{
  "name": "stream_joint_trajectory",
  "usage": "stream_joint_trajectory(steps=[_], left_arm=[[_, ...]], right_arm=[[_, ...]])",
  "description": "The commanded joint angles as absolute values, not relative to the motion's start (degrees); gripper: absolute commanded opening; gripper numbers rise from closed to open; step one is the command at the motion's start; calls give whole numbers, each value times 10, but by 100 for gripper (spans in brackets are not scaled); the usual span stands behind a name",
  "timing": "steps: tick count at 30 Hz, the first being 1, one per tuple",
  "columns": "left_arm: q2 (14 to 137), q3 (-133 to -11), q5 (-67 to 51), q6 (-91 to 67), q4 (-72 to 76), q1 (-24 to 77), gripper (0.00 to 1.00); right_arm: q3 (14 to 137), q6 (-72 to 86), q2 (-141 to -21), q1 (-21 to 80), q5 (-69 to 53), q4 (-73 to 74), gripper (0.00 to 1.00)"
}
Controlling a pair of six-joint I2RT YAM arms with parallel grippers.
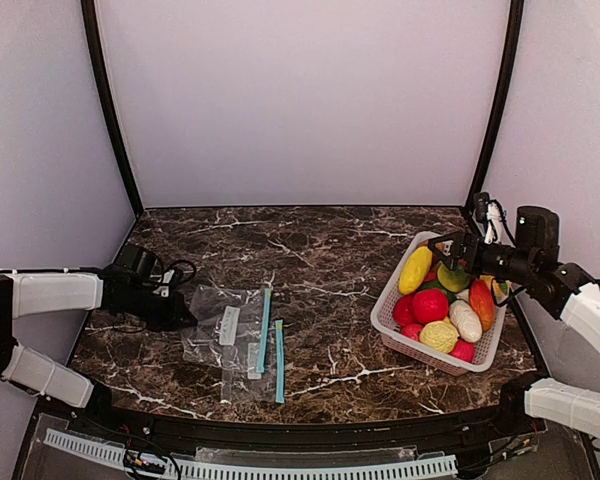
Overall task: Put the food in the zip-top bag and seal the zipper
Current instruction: Pick up the zipper food storage bag at the center of the board.
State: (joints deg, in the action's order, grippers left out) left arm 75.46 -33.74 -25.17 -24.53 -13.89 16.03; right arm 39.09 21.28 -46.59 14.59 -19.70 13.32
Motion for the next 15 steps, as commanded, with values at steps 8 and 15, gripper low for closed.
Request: stream_joint_trajectory(steps=[8,15], left_arm=[[586,-420,-273,-199,-186,163,1],[573,-509,-404,-144,-135,163,1]], right_arm=[[423,256,-436,150,-240,131,98],[446,304,-472,198,-275,79,93]])
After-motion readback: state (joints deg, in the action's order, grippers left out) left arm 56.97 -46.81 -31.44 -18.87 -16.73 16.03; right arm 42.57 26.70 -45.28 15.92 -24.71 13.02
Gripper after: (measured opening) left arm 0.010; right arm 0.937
